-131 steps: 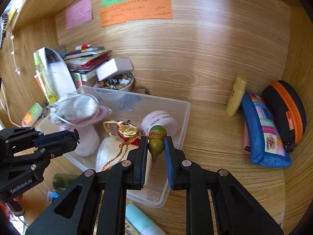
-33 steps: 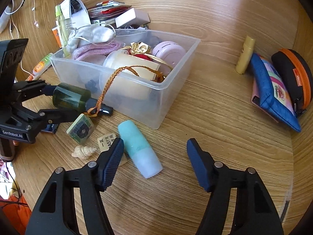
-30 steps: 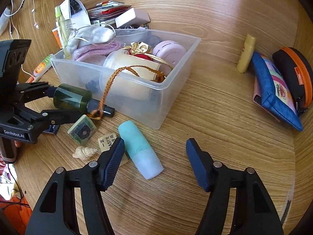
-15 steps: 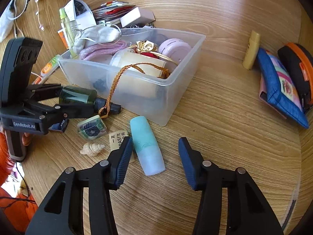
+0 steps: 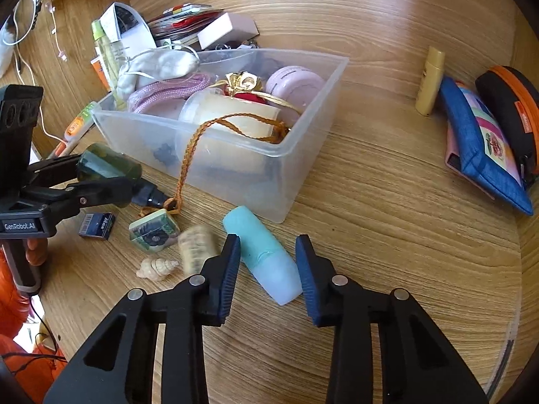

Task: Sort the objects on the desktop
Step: 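Grasp the green glass bottle with the left tool while the right grasps the light-blue tube, then carry the green bottle and light-blue tube over the clear box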

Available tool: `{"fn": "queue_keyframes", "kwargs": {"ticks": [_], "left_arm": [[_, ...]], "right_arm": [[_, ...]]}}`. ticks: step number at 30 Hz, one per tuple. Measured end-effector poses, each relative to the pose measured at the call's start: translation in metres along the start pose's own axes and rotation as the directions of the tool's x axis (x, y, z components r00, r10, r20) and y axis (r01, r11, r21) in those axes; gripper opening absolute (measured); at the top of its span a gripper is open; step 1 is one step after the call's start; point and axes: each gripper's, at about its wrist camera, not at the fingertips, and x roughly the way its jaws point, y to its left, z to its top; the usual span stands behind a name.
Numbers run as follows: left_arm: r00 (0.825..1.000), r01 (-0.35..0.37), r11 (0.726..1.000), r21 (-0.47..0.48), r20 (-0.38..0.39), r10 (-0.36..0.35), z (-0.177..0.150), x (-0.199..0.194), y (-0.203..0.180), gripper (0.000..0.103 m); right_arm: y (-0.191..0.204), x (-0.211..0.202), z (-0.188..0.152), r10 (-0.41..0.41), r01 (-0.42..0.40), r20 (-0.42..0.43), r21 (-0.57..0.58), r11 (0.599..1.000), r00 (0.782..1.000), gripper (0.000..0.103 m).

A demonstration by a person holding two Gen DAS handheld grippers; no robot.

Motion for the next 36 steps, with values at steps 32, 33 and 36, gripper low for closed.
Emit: {"fn": "queue_keyframes", "kwargs": {"ticks": [32, 33, 36], "left_arm": [[0.974, -0.08, 0.997, -0.006, 0.211, 0.079, 0.004, -0.043, -0.004, 0.046], [0.973, -0.083, 0.997, -0.005, 0.218, 0.082, 0.005, -0.045, -0.004, 0.046], [0.967, -0.09, 0.996, -0.006, 0.237, 0.089, 0.01, -0.054, -0.004, 0.046]], "right_arm": [[0.002, -0.058, 0.002, -0.081, 0.074, 0.149, 0.052, 0.996, 0.986, 0.014], [0.005, -0.061, 0.005, -0.079, 0.072, 0.16, 0.048, 0.996, 0.984, 0.014], [0.012, -0.066, 0.013, -0.072, 0.067, 0.187, 0.034, 0.997, 0.98, 0.014]]}}
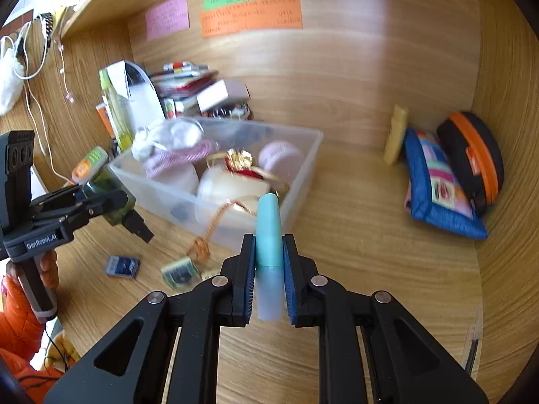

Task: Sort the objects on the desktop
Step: 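Carry the green bottle and light-blue tube over the clear box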

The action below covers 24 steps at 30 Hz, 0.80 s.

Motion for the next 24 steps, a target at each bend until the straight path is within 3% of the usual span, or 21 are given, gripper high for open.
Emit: {"fn": "queue_keyframes", "kwargs": {"ticks": [12, 24], "left_arm": [[0.996, -0.037, 0.999, -0.027, 0.075, 0.039, 0.04, -0.013, 0.015, 0.046], [0.995, -0.039, 0.999, 0.025, 0.089, 0.036, 0.062, 0.013, -0.001, 0.046]], "right_arm": [[0.01, 0.013, 0.042, 0.062, -0.064, 0.063, 0.023, 0.998, 0.996, 0.014], [0.012, 0.039, 0.072, 0.057, -0.063, 0.085, 0.079, 0.995, 0.995, 0.014]]}}
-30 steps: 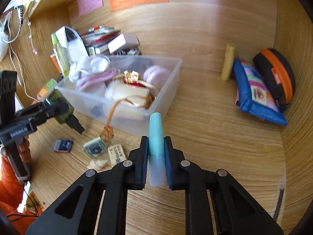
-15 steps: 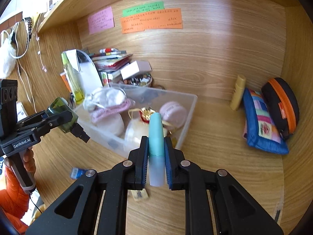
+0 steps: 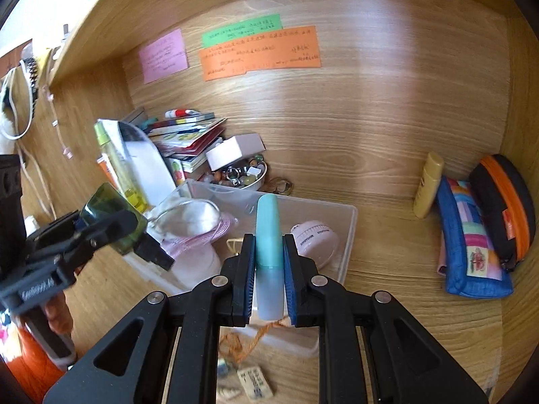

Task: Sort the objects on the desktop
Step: 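Carry the green bottle and light-blue tube over the clear box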

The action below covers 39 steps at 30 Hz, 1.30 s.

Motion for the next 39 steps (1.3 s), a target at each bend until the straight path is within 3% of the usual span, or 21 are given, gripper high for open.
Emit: {"fn": "queue_keyframes", "kwargs": {"ticks": [10, 24, 39], "left_arm": [[0.998, -0.027, 0.999, 0.041, -0.063, 0.029, -0.016, 0.038, -0.016, 0.046], [0.99, -0.096, 0.986, 0.137, -0.094, 0.109, -0.035, 0.059, -0.029, 0.046], [0.993, -0.061, 0.989, 0.135, -0.094, 0.074, -0.039, 0.057, -0.031, 0.046]], "right_arm": [[-0.017, 0.034, -0.012, -0.08, 0.084, -0.066, 0.06, 0.995, 0.995, 0.014], [-0.013, 0.056, -0.022, -0.162, 0.165, -0.123, 0.019, 0.986, 0.979, 0.014], [-0.008, 0.056, -0.021, -0.189, 0.188, -0.109, -0.027, 0.982, 0.976, 0.014]]}}
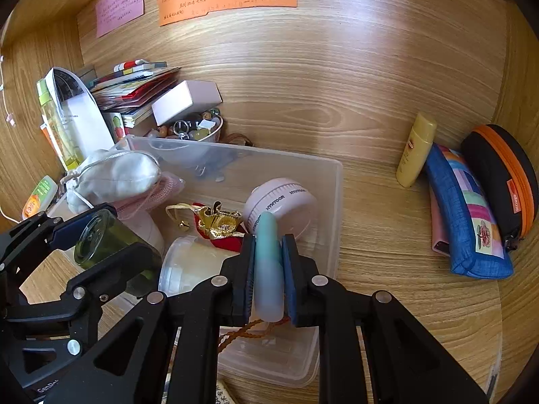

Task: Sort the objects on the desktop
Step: 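Carry the green bottle and light-blue tube over the clear box, then open both tools to release the bottle and tube into the box, then move both tools toward the blue staple box and eraser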

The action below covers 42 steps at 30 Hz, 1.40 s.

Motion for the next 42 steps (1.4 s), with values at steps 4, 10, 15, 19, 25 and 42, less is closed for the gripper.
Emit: {"fn": "queue_keyframes", "kwargs": {"ticks": [4, 10, 15, 19, 25, 42], "left_arm": [[1.0, 0.002, 1.0, -0.017, 0.001, -0.002, 0.001, -0.001, 0.004, 0.046], [0.997, 0.04, 0.997, -0.06, 0.061, -0.037, 0.007, -0.017, 0.015, 0.056], [0.994, 0.058, 0.996, -0.075, 0.101, -0.05, 0.01, -0.026, 0.018, 0.064], [0.993, 0.042, 0.997, -0.067, 0.112, -0.034, 0.01, -0.03, 0.017, 0.072], [0.992, 0.02, 0.998, -0.061, 0.125, -0.012, 0.012, -0.034, 0.018, 0.075], [0.99, -0.101, 0.994, -0.042, 0.096, 0.105, 0.0, -0.07, 0.029, 0.093]], "right_arm": [[0.001, 0.0, 0.0, -0.004, 0.004, 0.002, -0.005, 1.0, 1.0, 0.014], [0.003, -0.006, -0.001, -0.005, 0.006, 0.03, -0.02, 1.0, 1.0, 0.028], [0.005, -0.013, 0.0, -0.021, 0.022, 0.069, -0.025, 0.999, 0.997, 0.038], [0.004, -0.015, 0.0, -0.03, 0.031, 0.076, -0.02, 0.999, 0.997, 0.046], [0.001, -0.025, 0.001, -0.059, 0.06, 0.116, -0.004, 0.998, 0.992, 0.064], [-0.001, -0.078, -0.028, -0.026, 0.036, 0.179, -0.052, 0.998, 0.984, 0.077]]}}
